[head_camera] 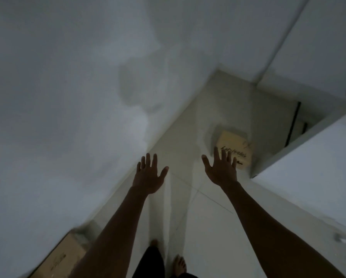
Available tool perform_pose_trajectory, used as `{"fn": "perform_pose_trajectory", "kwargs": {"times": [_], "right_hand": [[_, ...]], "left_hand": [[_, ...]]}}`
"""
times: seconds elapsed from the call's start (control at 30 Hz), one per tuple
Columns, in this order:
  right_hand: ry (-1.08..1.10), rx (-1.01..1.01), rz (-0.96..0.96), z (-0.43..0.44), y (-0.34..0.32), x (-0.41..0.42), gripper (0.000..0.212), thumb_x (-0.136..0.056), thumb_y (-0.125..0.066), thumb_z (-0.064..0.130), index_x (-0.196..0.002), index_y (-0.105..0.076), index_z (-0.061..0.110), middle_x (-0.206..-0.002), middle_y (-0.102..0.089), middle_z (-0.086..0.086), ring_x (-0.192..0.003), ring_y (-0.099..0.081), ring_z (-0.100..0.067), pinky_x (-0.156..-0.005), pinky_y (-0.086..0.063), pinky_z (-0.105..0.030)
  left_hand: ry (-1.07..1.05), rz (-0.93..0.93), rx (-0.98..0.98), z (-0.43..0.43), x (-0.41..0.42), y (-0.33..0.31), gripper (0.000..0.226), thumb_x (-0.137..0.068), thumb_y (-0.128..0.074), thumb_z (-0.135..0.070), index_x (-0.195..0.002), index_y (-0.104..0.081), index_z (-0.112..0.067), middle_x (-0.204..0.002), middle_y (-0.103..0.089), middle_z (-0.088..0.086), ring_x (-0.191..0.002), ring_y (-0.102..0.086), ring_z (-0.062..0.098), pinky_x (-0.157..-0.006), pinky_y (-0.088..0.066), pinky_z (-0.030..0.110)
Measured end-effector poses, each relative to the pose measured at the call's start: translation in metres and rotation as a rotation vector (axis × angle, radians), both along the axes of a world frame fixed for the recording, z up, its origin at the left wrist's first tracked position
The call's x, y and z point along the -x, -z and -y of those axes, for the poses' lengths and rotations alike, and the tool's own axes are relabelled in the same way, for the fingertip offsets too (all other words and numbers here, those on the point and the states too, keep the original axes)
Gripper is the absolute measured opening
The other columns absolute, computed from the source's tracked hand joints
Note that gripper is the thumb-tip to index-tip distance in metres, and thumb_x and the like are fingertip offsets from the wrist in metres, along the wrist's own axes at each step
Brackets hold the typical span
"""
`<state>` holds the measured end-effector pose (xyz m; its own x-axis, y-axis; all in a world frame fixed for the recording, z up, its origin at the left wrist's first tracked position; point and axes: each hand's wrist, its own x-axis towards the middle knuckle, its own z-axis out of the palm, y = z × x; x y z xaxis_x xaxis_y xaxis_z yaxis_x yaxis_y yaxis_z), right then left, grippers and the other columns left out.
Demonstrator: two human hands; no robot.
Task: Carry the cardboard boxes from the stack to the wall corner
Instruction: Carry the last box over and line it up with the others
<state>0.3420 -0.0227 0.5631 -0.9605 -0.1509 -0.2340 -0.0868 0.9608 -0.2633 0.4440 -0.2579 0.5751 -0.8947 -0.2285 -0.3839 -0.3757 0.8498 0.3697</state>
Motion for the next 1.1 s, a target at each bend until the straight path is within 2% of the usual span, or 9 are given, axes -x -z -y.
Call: {"fn": "perform_pose_trajectory", "kwargs": {"times": [0.17,0.47,0.63,0.73,0.8,0.87,1.0,1.1], "right_hand": [[0.149,0.014,0.018,-0.061,0.016,0.08,0.079,-0.093,-0.018,0.066,-0.155,-0.02,0.017,-0.159,-0.025,-0.017,-0.148,-0.017,-0.038,-0.119,-0.012,-0.055],[0.367,0.06,0.083,-0.15,0.048,0.236,0.079,-0.086,-0.022,0.07,-0.141,-0.038,0.016,-0.138,-0.052,-0.015,-0.126,-0.049,-0.035,-0.107,-0.039,-0.052],[0.496,0.172,0.151,-0.199,0.095,0.329,0.085,-0.081,-0.022,0.081,-0.135,-0.041,0.019,-0.126,-0.058,-0.017,-0.108,-0.062,-0.038,-0.087,-0.054,-0.054],[0.516,0.204,0.201,-0.223,0.143,0.389,0.078,-0.085,-0.03,0.074,-0.134,-0.04,0.015,-0.119,-0.06,-0.017,-0.1,-0.065,-0.037,-0.079,-0.058,-0.048],[0.54,0.205,0.243,-0.238,0.185,0.424,0.074,-0.088,-0.035,0.069,-0.137,-0.04,0.014,-0.121,-0.057,-0.018,-0.102,-0.063,-0.037,-0.081,-0.057,-0.047],[0.569,0.211,0.291,-0.255,0.233,0.454,0.078,-0.086,-0.035,0.071,-0.139,-0.039,0.014,-0.121,-0.057,-0.018,-0.102,-0.063,-0.037,-0.08,-0.057,-0.047],[0.601,0.184,0.39,-0.277,0.333,0.496,0.075,-0.091,-0.042,0.063,-0.142,-0.035,0.009,-0.123,-0.055,-0.019,-0.102,-0.062,-0.034,-0.069,-0.054,-0.036],[0.647,0.199,0.446,-0.283,0.404,0.518,0.082,-0.084,-0.044,0.071,-0.14,-0.037,0.011,-0.123,-0.057,-0.017,-0.099,-0.066,-0.032,-0.069,-0.056,-0.035]], "left_hand": [[0.102,0.048,-0.017,-0.046,0.11,0.013,0.073,-0.099,-0.022,-0.056,-0.156,-0.005,-0.013,-0.163,-0.003,0.021,-0.152,-0.004,0.035,-0.123,-0.005,0.046],[0.256,0.127,-0.025,-0.108,0.315,0.052,0.072,-0.099,-0.022,-0.055,-0.155,-0.009,-0.013,-0.163,-0.009,0.021,-0.151,-0.008,0.036,-0.123,-0.009,0.047],[0.246,0.173,-0.055,-0.15,0.415,0.082,0.072,-0.099,-0.023,-0.055,-0.155,-0.011,-0.012,-0.162,-0.012,0.021,-0.151,-0.011,0.035,-0.123,-0.013,0.046],[0.199,0.217,-0.066,-0.175,0.479,0.131,0.072,-0.099,-0.025,-0.054,-0.154,-0.012,-0.01,-0.161,-0.015,0.021,-0.15,-0.013,0.035,-0.122,-0.016,0.047],[0.162,0.238,-0.083,-0.192,0.517,0.174,0.073,-0.099,-0.025,-0.054,-0.154,-0.013,-0.009,-0.161,-0.018,0.021,-0.15,-0.015,0.034,-0.121,-0.019,0.048],[0.145,0.277,-0.104,-0.209,0.551,0.223,0.073,-0.099,-0.025,-0.054,-0.154,-0.012,-0.008,-0.161,-0.018,0.02,-0.15,-0.015,0.034,-0.121,-0.02,0.048],[0.121,0.332,-0.163,-0.232,0.599,0.321,0.075,-0.099,-0.029,-0.054,-0.154,-0.011,-0.008,-0.161,-0.019,0.019,-0.15,-0.017,0.032,-0.121,-0.022,0.048],[0.12,0.38,-0.166,-0.239,0.624,0.396,0.078,-0.097,-0.03,-0.056,-0.155,-0.009,-0.007,-0.162,-0.019,0.017,-0.15,-0.017,0.03,-0.12,-0.024,0.047]]}}
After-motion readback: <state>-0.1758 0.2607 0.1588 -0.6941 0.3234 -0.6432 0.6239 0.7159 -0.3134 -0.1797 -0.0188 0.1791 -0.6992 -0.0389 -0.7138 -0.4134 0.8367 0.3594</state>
